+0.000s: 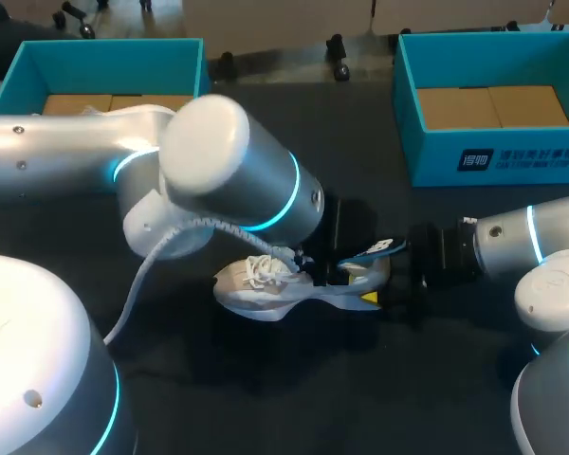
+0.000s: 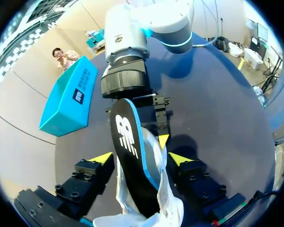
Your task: Take the shoe out of the shoebox, open the shoe tongue, remove and reinsert the insole, then place the shoe into the shoebox
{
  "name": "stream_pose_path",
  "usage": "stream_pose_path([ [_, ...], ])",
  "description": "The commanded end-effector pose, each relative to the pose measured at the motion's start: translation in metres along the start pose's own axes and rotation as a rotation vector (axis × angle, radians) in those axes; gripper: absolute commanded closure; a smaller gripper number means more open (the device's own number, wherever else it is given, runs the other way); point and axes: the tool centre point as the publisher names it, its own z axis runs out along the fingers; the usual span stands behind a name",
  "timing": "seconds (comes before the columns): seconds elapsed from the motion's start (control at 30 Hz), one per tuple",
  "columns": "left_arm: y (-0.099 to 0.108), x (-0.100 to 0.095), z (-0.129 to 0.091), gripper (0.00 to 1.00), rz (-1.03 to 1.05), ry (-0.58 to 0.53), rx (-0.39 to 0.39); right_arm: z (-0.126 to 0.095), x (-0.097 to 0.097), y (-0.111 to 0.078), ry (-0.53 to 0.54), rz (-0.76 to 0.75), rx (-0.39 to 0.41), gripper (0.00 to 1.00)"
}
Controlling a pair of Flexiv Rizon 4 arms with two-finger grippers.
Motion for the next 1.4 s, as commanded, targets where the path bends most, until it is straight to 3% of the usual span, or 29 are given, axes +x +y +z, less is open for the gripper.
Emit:
stream_pose_path([
  [0.03,-0.002,0.003,0.008,0.34,-0.028,-0.080,0.002,0.005,0.001,0.000,-0.001,0.001,0.008,1.00],
  [0.1,-0.003,0.002,0.010,0.43,-0.040,-0.098,-0.003,0.005,0.001,0.000,-0.001,0.001,0.008,1.00],
  [0.33,-0.008,0.005,0.010,0.43,-0.043,-0.193,0.001,0.005,0.001,0.000,-0.001,0.001,0.008,1.00],
  [0.6,-0.010,0.008,0.005,0.43,-0.041,-0.183,-0.006,0.005,0.001,0.000,-0.001,0.001,0.008,1.00],
  [1.4,-0.004,-0.005,0.033,0.52,-0.074,-0.231,-0.012,0.005,0.001,0.000,-0.001,0.001,0.008,1.00],
])
